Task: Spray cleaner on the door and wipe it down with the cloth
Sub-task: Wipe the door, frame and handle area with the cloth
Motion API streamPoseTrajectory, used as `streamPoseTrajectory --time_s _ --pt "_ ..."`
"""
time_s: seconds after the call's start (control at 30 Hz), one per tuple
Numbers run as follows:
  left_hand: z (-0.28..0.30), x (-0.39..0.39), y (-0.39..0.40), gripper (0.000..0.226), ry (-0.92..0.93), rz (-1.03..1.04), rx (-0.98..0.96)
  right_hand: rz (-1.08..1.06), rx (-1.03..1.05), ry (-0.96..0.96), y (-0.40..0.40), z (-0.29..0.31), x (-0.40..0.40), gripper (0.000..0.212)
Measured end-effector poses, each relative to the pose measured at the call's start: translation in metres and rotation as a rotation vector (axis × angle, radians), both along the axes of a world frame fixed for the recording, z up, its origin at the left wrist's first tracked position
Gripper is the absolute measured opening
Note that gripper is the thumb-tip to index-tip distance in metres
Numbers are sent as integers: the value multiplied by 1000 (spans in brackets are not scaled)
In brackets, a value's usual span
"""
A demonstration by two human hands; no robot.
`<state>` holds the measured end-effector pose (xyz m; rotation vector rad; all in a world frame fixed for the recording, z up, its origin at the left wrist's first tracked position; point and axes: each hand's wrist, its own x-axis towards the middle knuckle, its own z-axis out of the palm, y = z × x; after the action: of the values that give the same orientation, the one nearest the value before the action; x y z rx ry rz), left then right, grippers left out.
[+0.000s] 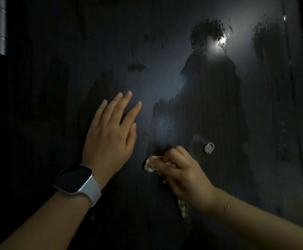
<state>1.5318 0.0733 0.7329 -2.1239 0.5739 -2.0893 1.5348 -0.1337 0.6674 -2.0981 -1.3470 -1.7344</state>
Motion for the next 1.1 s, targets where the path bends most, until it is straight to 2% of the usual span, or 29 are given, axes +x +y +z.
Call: streamPoseTrajectory --time_s 0.07,0.2,0.3,0.37,0.5,0.57,0.63,0.7,0.77,0.83,0.9,1.0,1.1 --pt "0 0 0 47 -5 13 -9 -7 -23 -1 -1 8 1 28" --pt "0 -2 0 47 1 19 -13 15 269 -64 15 62 5 19" --pt "-1 -2 0 47 10 17 -11 23 378 -52 28 65 6 17" --pt "1 -1 0 48 5 17 -3 31 304 -47 28 36 4 18" --pt "-2 0 0 47 1 10 -6 2 -79 34 13 -49 -3 30" --pt "-1 -1 -1 48 5 20 -2 -70 -137 -38 -4 -47 -2 30" --pt "-1 -3 0 49 16 31 5 -102 -18 -119 -20 -24 3 32" --pt "-1 0 0 49 19 41 0 -147 207 -186 -41 9 10 24" --pt "-2 0 0 49 17 44 -6 -212 415 -187 -55 28 17 16" --pt "-2 1 0 49 9 39 -8 -208 559 -147 -53 22 21 18" --pt "-1 1 0 49 2 27 -7 -187 574 -126 -43 -1 21 19" --pt "-2 1 -1 49 -3 14 -5 -174 464 -98 -37 -34 16 23" --pt "-2 2 0 49 -2 25 -5 -157 503 -40 -38 -20 14 26"
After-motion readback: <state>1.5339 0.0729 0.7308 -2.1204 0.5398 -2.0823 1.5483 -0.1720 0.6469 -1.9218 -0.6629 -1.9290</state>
